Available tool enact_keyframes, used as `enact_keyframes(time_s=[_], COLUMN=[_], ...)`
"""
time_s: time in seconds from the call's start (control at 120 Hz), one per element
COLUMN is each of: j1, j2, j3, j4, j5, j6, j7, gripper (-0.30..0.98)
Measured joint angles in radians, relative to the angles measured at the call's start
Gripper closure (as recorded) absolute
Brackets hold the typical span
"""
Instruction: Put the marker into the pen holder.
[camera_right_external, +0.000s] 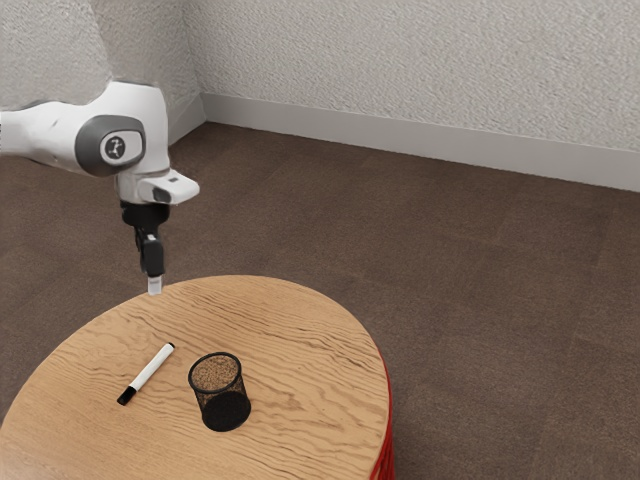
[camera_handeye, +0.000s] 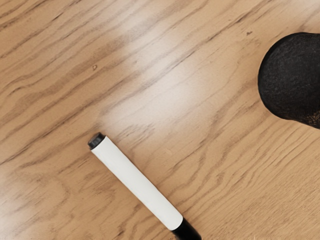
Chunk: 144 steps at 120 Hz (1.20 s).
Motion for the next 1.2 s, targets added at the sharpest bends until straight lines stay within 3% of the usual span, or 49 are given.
enact_keyframes(time_s=[0.075, 0.192, 0.675, 1.2], j1=[-0.063, -0.083, -0.05, -0.051], j2=[0.035, 0.055, 0.043, 0.078], j3=[0.079, 0.135, 0.175, 0.213], j4=[-0.015, -0.089, -0.271, -0.28], j5=[0.015, 0.032, 0.055, 0.051], j6=[0.015, 0.065, 0.318, 0.392], j7=[-0.007, -0.032, -0.284, -0.458], gripper=[0.02, 0.04, 0.06, 0.32])
